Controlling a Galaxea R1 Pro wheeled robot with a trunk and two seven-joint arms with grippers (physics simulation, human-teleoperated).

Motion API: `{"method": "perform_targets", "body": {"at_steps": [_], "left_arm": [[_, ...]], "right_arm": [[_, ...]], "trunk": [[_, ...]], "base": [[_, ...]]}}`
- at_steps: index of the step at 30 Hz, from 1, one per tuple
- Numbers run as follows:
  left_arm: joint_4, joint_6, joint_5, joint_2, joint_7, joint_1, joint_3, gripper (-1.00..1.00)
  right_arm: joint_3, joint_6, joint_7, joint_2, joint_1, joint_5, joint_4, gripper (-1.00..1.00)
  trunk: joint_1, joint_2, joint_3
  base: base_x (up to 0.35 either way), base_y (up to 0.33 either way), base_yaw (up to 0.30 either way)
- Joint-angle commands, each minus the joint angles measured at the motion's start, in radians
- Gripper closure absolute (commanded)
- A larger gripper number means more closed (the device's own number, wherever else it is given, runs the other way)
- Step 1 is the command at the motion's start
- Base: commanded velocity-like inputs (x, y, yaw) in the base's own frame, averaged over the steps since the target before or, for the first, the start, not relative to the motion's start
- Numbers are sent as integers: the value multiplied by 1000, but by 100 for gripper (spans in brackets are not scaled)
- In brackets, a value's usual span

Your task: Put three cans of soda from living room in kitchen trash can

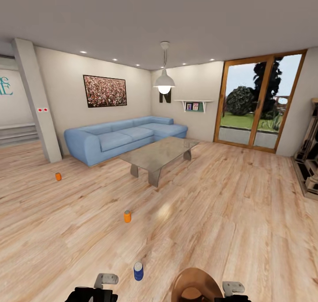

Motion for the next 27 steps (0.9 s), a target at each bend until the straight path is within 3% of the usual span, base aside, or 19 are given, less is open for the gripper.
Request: {"method": "perform_targets", "body": {"at_steps": [1, 12, 17, 27], "left_arm": [[0, 0, 0, 0, 0, 0, 0, -100], [1, -23, -2, 0, 0, 0, 1, -100], [2, -38, -5, 0, 0, 0, 0, -100], [2, -41, -7, 0, 0, 0, 0, -100]], "right_arm": [[-2, 0, 5, 0, 0, -6, -1, 100], [-3, 0, 35, 0, 0, -7, -4, 100], [-3, 6, 71, -1, 0, -6, -5, 100], [-2, 7, 76, 0, 0, -6, -6, 100]], "trunk": [[0, 0, 0], [0, 0, 0], [0, 0, 0], [0, 0, 0]], "base": [[3, 0, 0], [96, 78, -20], [257, 214, -189], [272, 126, -200]]}}
